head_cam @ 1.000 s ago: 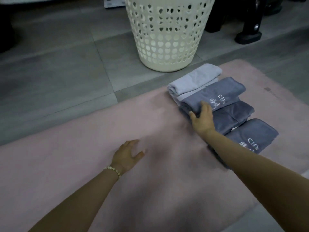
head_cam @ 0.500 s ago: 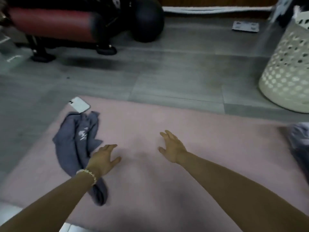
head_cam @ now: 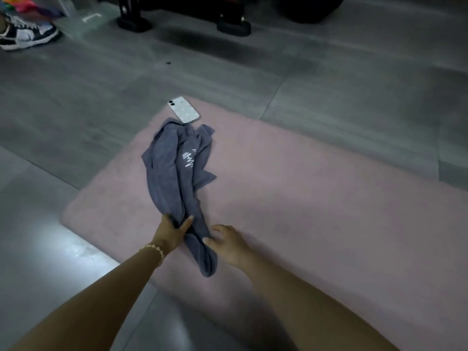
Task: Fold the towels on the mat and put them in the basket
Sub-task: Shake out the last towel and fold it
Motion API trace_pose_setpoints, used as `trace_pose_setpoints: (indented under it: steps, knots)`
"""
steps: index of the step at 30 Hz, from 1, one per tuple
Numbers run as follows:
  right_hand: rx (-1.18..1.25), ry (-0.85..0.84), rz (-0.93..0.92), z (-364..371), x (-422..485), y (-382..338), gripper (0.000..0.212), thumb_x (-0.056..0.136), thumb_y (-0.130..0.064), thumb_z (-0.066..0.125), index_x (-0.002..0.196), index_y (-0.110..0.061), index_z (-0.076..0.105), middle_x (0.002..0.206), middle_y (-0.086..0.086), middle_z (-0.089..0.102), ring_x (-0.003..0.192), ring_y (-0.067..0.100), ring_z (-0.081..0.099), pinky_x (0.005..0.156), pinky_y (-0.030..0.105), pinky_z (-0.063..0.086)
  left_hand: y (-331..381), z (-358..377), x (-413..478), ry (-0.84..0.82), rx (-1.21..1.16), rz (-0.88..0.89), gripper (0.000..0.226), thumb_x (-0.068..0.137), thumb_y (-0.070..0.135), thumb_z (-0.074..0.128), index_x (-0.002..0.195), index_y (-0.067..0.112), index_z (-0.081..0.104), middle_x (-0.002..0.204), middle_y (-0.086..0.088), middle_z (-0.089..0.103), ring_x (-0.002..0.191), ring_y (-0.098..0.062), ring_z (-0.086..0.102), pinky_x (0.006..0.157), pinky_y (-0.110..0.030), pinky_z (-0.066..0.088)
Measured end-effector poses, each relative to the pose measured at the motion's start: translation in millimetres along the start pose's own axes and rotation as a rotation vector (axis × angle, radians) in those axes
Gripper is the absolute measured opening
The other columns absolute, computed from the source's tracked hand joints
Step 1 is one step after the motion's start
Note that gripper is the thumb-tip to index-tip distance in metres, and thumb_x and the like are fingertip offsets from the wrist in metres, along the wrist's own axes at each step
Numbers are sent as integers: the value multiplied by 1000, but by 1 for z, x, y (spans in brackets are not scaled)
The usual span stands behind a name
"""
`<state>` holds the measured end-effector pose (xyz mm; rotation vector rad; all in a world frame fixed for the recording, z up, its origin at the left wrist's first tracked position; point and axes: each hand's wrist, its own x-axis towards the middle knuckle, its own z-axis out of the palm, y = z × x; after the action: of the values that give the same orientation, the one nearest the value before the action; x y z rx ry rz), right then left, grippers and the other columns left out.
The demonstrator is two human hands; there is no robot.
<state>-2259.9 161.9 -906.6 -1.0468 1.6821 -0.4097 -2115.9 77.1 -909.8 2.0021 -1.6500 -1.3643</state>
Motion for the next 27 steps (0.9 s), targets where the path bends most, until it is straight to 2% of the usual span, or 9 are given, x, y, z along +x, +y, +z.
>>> trace_pose_setpoints:
  steps: [3, 6, 8, 10, 11, 15, 19, 22, 27]
  knots:
    - [97, 8, -9, 14, 7, -2, 35, 92, -35, 58, 109, -5, 61, 112, 13, 65, 105, 29, 60, 89, 37, 49, 3, 5, 2, 81, 50, 3, 30, 88, 29, 64, 89, -1, 58, 86, -12, 63, 82, -28, 60, 70, -28, 41]
    - [244, 2, -32, 17, 4, -7, 18, 90, -32, 62, 88, -15, 56, 79, -2, 61, 83, 19, 60, 72, 29, 47, 17, 11, -6, 115, -22, 119, 35, 85, 25, 68, 66, 7, 46, 55, -4, 47, 51, -15, 45, 52, -20, 40]
    - [395, 20, -38, 11, -3, -13, 16, 88, -26, 66, 78, -20, 54, 70, -12, 58, 72, 9, 59, 62, 19, 48, 37, 14, -18, 146, -186, 220, 28, 84, 22, 70, 93, 7, 48, 53, 1, 41, 44, -8, 42, 50, -19, 42]
    - [474, 22, -59, -4, -16, -19, 18, 90, -20, 64, 73, -19, 58, 59, -16, 60, 59, -1, 56, 52, 11, 44, 61, 11, -33, 110, -330, 342, 63, 87, 16, 66, 138, 16, 30, 51, 0, 41, 40, -3, 43, 49, -18, 46]
    - [494, 42, -73, -16, -25, -21, 17, 91, -19, 62, 76, -12, 63, 59, -14, 61, 55, -4, 55, 51, 10, 43, 73, 8, -40, 61, -318, 432, 70, 89, 13, 63, 145, 24, 22, 49, 0, 39, 39, -2, 41, 48, -17, 46]
    - [481, 179, -219, -87, -76, -31, 13, 94, -16, 57, 94, -5, 65, 81, 0, 60, 63, -5, 53, 65, 14, 44, 133, -10, -69, -171, -84, 646, 17, 96, 18, 52, 86, 28, 63, 46, 8, 51, 42, -4, 50, 52, -24, 50]
    - [433, 312, -226, -168, -155, -44, 38, 96, -21, 54, 102, 16, 59, 89, 13, 61, 83, 19, 53, 74, 33, 43, 196, -12, -115, -249, 402, 831, 55, 96, 50, 35, 75, 4, 58, 65, -4, 59, 65, -17, 53, 67, -25, 40]
    - [381, 333, -233, -217, -226, -54, 31, 96, -26, 53, 89, 0, 68, 80, 8, 68, 72, 14, 61, 67, 24, 49, 240, -3, -164, -331, 306, 1058, 64, 89, 60, 34, 63, 4, 49, 62, -6, 47, 62, -11, 42, 62, -16, 33]
    - [194, 368, -185, -271, -348, -56, 35, 86, -37, 66, 61, -14, 58, 54, -7, 57, 50, 3, 49, 49, 15, 39, 308, 11, -253, -553, 19, 1008, 45, 97, 32, 48, 53, 22, 44, 49, 17, 42, 52, 5, 38, 55, -12, 33]
